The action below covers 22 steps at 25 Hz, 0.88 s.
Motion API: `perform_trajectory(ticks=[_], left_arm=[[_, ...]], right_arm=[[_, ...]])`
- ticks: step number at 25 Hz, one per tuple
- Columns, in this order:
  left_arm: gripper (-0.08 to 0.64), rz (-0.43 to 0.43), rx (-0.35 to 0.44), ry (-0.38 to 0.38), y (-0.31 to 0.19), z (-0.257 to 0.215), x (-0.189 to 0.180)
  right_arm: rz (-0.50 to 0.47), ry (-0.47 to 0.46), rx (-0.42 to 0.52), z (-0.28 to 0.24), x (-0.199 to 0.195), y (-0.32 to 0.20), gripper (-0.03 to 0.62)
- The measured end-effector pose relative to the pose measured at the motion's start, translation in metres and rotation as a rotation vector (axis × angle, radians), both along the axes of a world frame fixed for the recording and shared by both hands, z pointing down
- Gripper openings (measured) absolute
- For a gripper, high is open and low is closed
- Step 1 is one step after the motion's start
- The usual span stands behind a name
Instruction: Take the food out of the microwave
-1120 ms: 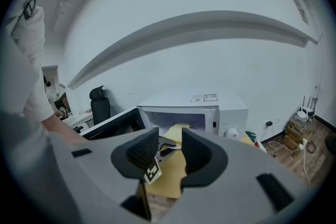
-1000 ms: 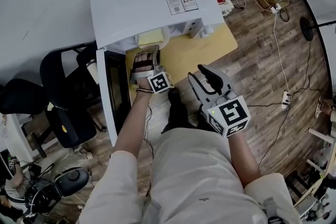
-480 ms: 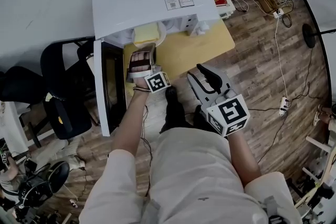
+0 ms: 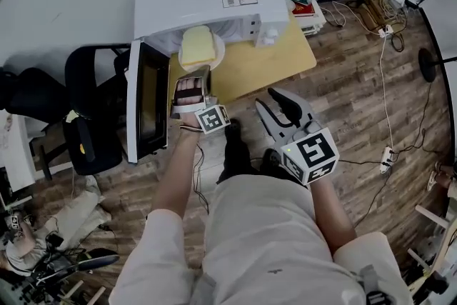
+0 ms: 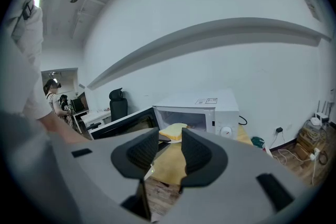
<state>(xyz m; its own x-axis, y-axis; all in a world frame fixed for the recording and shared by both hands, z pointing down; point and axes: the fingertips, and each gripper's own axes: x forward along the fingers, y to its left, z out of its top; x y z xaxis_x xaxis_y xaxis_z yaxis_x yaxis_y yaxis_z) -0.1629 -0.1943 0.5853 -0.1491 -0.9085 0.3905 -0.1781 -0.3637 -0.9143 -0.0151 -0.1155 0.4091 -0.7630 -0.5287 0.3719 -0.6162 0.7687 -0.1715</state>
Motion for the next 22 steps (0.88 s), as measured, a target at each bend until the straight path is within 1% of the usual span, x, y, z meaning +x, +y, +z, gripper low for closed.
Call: perform_trajectory(ticks=[9, 15, 22], left_arm=[[0.012, -0.056, 0.035, -0.025, 0.058, -0.040, 0.029], [0.013, -0.070, 0.057, -0.034, 0.095, -0.074, 0.063], [0.014, -0.069, 0.079, -0.043, 0.132, -0.104, 0.103]], right_arm=[[-0.072, -0.026, 0.034, -0.009, 0.039, 0.047, 0.120], [-0.093, -0.044, 0.064, -0.020, 0.074, 0.076, 0.120], [-0.127, -0.062, 0.085, -0.029, 0.099, 0.102, 0.104]])
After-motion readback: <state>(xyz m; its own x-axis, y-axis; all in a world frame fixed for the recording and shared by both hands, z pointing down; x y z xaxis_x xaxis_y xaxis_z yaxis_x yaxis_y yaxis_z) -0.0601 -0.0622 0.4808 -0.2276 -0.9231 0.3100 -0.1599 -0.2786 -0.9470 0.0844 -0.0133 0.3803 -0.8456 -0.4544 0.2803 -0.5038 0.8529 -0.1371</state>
